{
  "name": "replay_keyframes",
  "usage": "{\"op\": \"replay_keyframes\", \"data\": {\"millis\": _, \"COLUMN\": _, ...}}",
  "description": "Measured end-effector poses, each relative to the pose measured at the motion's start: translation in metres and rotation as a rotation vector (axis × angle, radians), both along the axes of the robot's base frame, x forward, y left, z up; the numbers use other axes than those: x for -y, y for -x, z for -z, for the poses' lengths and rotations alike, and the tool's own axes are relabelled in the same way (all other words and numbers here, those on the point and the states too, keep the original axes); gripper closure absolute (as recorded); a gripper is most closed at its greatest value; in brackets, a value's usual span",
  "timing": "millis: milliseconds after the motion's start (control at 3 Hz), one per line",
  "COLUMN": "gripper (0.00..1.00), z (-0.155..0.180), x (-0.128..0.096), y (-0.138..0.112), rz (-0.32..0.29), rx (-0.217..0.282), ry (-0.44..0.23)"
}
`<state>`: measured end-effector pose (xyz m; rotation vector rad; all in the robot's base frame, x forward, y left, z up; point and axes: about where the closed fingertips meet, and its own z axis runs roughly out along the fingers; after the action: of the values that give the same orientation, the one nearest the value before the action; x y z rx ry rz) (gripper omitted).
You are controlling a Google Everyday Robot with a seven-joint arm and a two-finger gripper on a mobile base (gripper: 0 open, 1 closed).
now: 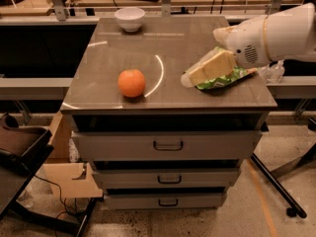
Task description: Move orange near white bowl
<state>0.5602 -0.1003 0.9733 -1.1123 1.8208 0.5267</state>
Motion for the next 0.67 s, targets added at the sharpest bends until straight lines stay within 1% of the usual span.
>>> {"op": "replay_keyframes", "data": {"millis": 333, "gripper": 0.0, "z": 0.015, "x": -0.021, "y": -0.011, "rz": -0.004, "rx": 0.018, "ry": -0.056}}
{"op": "replay_keyframes", "data": {"millis": 667, "gripper": 0.0, "z": 0.029, "x": -0.041, "y": -0.019, "rz": -0.024, "rx": 0.019, "ry": -0.099}}
